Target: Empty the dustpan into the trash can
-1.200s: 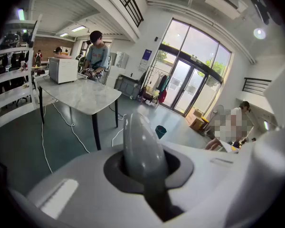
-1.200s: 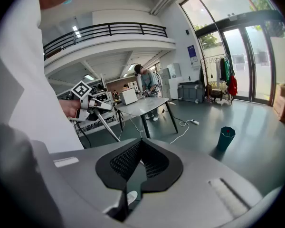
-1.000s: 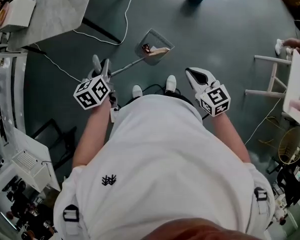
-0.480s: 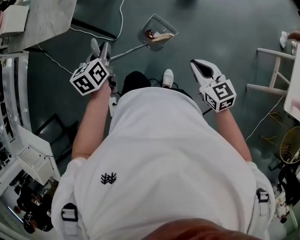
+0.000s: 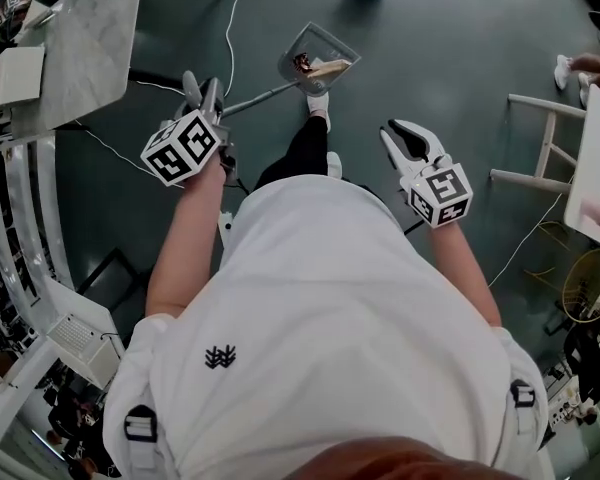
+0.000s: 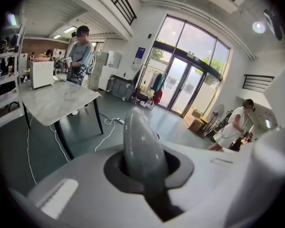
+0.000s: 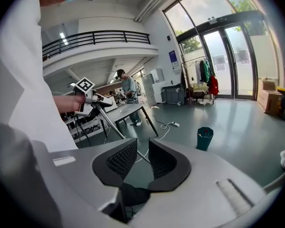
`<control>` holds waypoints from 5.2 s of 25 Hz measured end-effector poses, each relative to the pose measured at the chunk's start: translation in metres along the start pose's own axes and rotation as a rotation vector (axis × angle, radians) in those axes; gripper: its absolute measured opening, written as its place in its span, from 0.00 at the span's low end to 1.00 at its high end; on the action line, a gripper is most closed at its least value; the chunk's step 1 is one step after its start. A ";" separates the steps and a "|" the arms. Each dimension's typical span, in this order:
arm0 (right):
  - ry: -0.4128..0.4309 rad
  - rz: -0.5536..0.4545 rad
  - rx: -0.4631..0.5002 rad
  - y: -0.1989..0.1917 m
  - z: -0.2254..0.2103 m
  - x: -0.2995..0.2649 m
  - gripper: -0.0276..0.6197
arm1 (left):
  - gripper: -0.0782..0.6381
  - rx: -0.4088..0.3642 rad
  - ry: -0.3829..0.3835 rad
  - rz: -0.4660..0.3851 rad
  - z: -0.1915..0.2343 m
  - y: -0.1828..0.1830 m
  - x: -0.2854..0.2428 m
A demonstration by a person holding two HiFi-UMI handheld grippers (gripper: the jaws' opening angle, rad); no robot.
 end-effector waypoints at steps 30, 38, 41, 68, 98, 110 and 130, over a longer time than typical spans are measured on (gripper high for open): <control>-0.193 0.010 -0.034 0.146 -0.217 -0.117 0.13 | 0.22 -0.088 -0.145 -0.050 -0.060 0.211 -0.306; -0.130 0.014 -0.029 0.178 -0.320 -0.128 0.13 | 0.22 -0.124 -0.098 -0.042 -0.115 0.241 -0.396; -0.115 0.017 -0.022 0.193 -0.365 -0.130 0.13 | 0.22 -0.147 -0.078 -0.034 -0.135 0.248 -0.435; -0.114 0.011 -0.106 0.205 -0.526 -0.118 0.13 | 0.22 -0.611 -0.138 0.025 -0.293 0.211 -0.596; -0.117 0.000 -0.153 0.186 -0.544 -0.099 0.13 | 0.20 -1.494 -0.436 0.077 -0.403 0.080 -0.581; -0.093 -0.005 -0.140 0.191 -0.548 -0.108 0.13 | 0.20 -1.787 -0.494 0.060 -0.407 0.063 -0.569; -0.066 0.012 -0.127 0.194 -0.547 -0.118 0.13 | 0.19 -2.157 -0.776 0.174 -0.374 0.016 -0.533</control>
Point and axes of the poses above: the fingertips, and each gripper's own axes: x backward along the fingers, z to its left, y out of its top, the point moved 5 cm from there along x, backward along the fingers, and after that the axes turned 5 degrees about -z, right-handed, at the moved point
